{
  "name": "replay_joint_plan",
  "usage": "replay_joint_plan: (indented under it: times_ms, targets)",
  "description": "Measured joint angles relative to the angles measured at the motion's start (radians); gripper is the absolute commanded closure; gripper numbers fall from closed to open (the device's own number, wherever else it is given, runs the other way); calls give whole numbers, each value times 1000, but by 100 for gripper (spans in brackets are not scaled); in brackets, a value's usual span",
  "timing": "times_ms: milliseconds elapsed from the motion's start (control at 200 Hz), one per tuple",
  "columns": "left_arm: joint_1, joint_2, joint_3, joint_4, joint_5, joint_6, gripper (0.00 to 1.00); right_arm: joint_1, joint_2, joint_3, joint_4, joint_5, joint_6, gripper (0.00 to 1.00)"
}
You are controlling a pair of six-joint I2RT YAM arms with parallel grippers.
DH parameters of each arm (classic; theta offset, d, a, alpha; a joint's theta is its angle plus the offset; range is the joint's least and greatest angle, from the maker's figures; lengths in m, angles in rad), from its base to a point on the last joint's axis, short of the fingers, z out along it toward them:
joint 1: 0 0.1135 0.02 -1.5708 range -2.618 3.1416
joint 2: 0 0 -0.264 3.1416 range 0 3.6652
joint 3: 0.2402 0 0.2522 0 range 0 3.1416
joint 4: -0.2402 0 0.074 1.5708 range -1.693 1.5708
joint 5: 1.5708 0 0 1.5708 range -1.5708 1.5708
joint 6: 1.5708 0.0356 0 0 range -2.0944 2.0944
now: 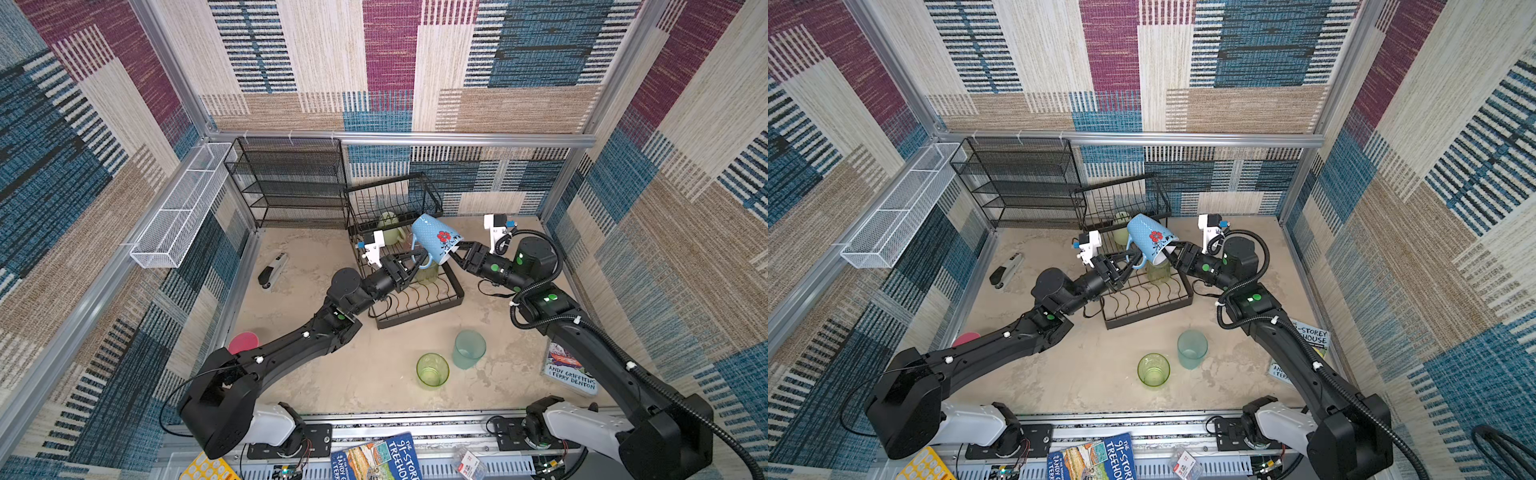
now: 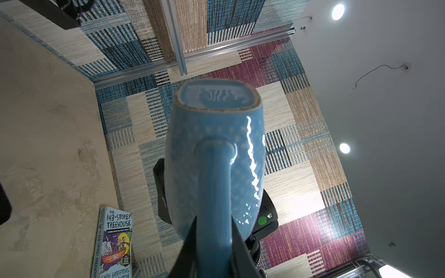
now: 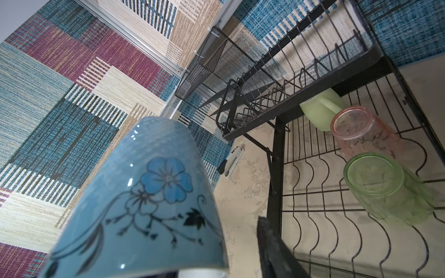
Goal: Load cups into a dish rack
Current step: Pick up the cup from the top-center of the table.
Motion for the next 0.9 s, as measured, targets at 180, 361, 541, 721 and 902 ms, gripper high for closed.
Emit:
replay_joint_plan:
  times_ms: [180,361,541,721,902]
  targets:
    - [1,-60,-12,-107,-30,103,100,0,0,-6,-8,2,-15,38]
    - [0,-129,-27,-244,-84,212,100,0,-24,-40,-45,16,-58,34]
    - [-3,-182,-37,-382,-155,319,100,0,-80,-89,-106,43,-137,31]
    - [-8,-224,-50,-505,-233,435,100,0,-127,-109,-184,107,-214,31]
    - [-26,-248,-79,-573,-306,550,100,0,-138,-111,-216,164,-251,33]
